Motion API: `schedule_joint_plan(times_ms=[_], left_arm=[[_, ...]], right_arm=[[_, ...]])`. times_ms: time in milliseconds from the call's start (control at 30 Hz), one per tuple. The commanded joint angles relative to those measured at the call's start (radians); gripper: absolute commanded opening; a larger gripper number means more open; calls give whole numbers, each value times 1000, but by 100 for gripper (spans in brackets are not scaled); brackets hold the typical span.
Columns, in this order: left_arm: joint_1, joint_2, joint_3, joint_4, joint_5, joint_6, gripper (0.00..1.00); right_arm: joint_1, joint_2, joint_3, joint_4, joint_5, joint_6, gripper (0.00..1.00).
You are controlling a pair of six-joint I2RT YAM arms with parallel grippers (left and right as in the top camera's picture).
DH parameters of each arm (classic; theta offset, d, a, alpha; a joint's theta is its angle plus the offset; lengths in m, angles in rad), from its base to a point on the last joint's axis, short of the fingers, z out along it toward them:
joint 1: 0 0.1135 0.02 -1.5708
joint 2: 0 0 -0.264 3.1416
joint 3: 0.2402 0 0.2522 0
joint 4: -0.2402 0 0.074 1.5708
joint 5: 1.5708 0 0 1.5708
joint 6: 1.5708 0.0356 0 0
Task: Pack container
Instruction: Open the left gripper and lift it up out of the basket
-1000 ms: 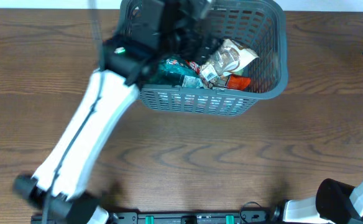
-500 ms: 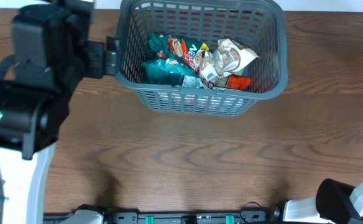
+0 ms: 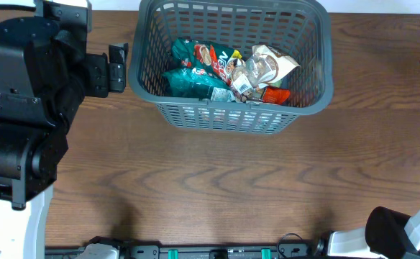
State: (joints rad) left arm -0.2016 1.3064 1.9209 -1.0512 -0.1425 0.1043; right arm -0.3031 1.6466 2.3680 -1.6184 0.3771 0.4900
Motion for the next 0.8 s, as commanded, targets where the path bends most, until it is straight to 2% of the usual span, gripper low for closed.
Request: schedule_joint_plan(times_ms=[0,367,600,767], left_arm=[[5,2,3,-3,-16,-8,98],[7,-45,2,-37,-53,42,99],[10,-193,-19,-36,-49,40,99],[36,-347,-114,-20,-48,20,99]], right_arm=[[-4,-1,-1,-1,8,11,99],[-4,-1,-1,-1,8,11,99],[-4,-1,-1,-1,8,11,99],[-4,-1,-1,-1,8,11,99]])
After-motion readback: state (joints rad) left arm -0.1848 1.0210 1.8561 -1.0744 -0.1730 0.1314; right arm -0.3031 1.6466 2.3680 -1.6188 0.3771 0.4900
